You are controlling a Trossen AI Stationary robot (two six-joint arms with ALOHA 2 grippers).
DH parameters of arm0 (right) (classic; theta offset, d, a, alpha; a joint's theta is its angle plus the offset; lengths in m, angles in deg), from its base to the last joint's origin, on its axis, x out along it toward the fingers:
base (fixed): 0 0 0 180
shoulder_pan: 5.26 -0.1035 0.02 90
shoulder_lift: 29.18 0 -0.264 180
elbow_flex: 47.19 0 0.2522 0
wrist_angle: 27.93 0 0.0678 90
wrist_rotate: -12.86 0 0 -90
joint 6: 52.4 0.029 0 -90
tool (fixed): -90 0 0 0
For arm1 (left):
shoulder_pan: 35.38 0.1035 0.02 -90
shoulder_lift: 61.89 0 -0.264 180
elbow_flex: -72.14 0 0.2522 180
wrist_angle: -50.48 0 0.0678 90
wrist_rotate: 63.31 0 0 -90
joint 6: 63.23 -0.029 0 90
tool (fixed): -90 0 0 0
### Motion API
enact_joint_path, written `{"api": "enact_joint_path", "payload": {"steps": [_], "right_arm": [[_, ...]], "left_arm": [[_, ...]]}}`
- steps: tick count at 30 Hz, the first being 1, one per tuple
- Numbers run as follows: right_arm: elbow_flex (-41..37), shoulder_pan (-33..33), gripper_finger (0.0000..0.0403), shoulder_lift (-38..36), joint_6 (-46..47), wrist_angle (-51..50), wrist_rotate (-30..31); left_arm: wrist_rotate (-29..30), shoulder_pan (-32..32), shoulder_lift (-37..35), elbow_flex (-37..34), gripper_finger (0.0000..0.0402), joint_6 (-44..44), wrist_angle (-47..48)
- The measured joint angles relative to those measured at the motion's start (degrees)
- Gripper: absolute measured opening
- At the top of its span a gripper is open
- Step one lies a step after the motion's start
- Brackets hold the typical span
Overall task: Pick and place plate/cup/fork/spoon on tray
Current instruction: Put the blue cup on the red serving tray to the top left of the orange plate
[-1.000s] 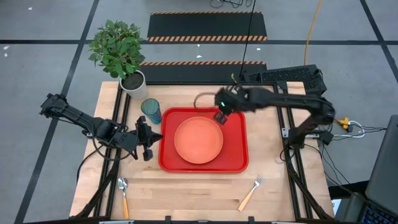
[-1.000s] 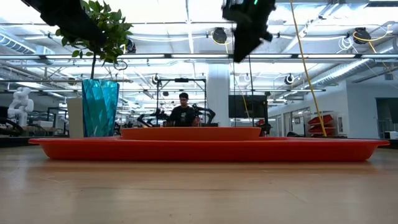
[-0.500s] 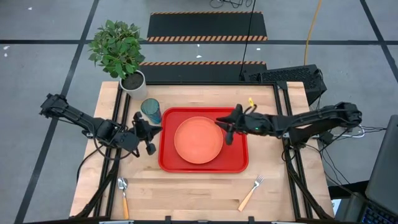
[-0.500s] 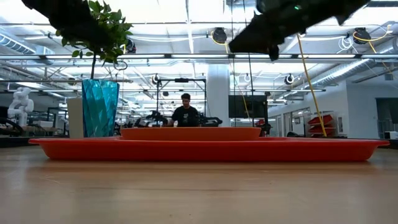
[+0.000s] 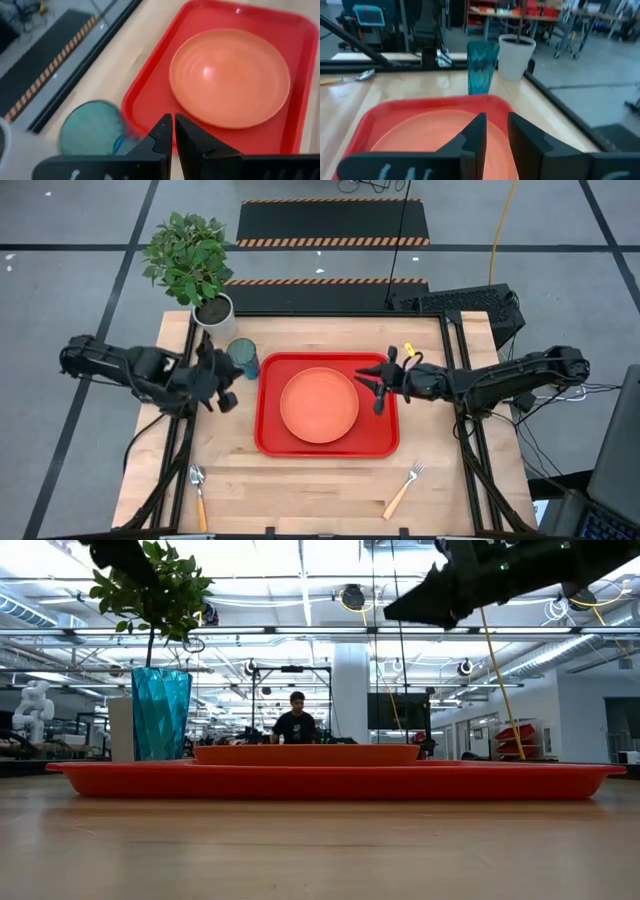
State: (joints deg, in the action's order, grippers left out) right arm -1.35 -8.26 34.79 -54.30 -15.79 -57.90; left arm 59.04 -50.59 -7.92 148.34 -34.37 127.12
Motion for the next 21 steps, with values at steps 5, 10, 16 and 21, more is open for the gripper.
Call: {"api": "enact_joint_path", "payload": {"steps": [5, 10, 16, 21], "right_arm": [[0.00, 0.06, 0.0073, -0.02, -11.25, 9.54, 0.09], [0.02, 2.09, 0.0077, -0.90, -16.77, 17.40, 0.09], [0.04, 4.90, 0.0093, -4.09, -21.17, 18.31, 0.13], [0.04, 6.29, 0.0105, -6.36, -23.83, 14.68, 0.13]], "left_arm": [[-6.92, 6.12, 6.03, 9.11, 0.0026, 0.67, 14.78], [-17.59, 13.61, 12.73, 12.98, 0.0028, -3.21, 25.13], [-24.88, 22.36, 17.12, 12.83, 0.0079, -16.30, 25.70], [-23.56, 28.13, 17.82, 12.83, 0.0137, -24.71, 25.74]]}}
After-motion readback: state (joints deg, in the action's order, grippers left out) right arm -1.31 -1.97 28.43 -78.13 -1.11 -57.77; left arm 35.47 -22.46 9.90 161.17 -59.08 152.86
